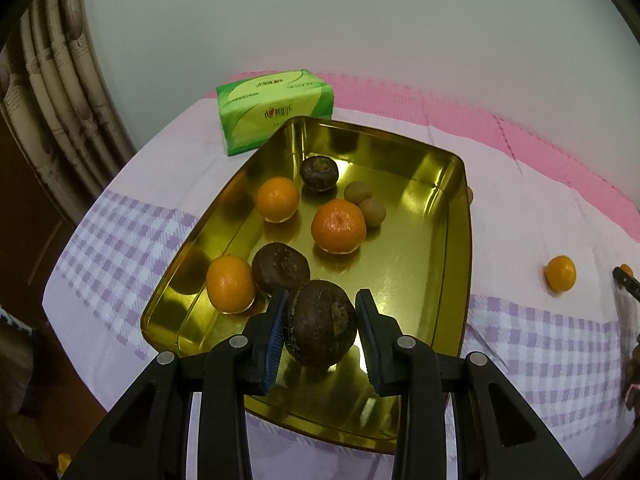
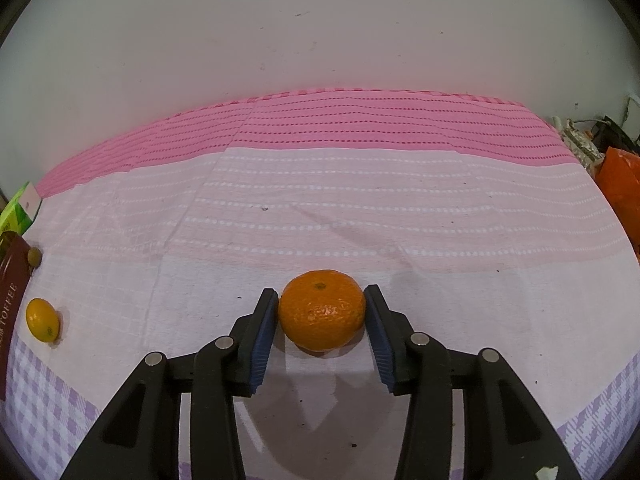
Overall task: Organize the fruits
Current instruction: 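Carry the dried fruit with the left gripper into the gold tin and release, then carry the mandarin with the right gripper into the gold tin and release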
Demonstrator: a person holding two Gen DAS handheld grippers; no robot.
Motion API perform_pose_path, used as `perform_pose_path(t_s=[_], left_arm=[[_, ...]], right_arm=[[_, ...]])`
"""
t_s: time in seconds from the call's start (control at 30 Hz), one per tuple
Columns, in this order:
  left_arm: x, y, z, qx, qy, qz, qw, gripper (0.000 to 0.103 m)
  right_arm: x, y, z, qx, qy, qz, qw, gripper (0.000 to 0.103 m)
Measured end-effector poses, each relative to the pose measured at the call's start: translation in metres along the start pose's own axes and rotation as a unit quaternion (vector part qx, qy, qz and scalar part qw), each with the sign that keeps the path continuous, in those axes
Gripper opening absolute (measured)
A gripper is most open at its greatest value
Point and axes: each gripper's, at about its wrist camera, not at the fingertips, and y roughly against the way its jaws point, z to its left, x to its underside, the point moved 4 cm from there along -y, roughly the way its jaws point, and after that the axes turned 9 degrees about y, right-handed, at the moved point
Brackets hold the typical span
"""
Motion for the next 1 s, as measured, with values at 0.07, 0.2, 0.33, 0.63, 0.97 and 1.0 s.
perform_pose_path(t_s=[0.07, 0.2, 0.33, 0.63, 0.97, 1.0], left_arm=[[0.001, -0.002, 0.0, -0.004, -0.003, 0.001, 1.0, 0.035], [0.001, -0.005, 0.0, -0.007, -0.004, 0.004, 1.0, 0.035], [0.002, -0.008, -0.001, -0.02, -0.014, 0.002, 0.9997, 0.036], [0.001, -0.002, -0.004, -0.033, -0.023, -0.012, 0.9991, 0.041], [-0.008, 0.014, 0.015, -0.054, 0.011, -0.034, 0.9979, 0.048], [-0.01, 0.015, 0.019, -0.056, 0.02, -0.036, 0.9976, 0.048]], right_arm=[[0.0, 0.0, 0.0, 0.0, 0.0, 0.0, 1.0, 0.044], [0.0, 0.0, 0.0, 0.0, 0.0, 0.0, 1.0, 0.044], [0.0, 0.0, 0.001, 0.001, 0.0, 0.0, 1.0, 0.044], [-0.001, 0.0, 0.001, 0.002, 0.002, 0.0, 1.0, 0.044], [0.004, 0.007, 0.009, -0.015, 0.028, 0.001, 0.999, 0.037], [0.006, 0.009, 0.011, -0.022, 0.029, 0.002, 0.999, 0.036]])
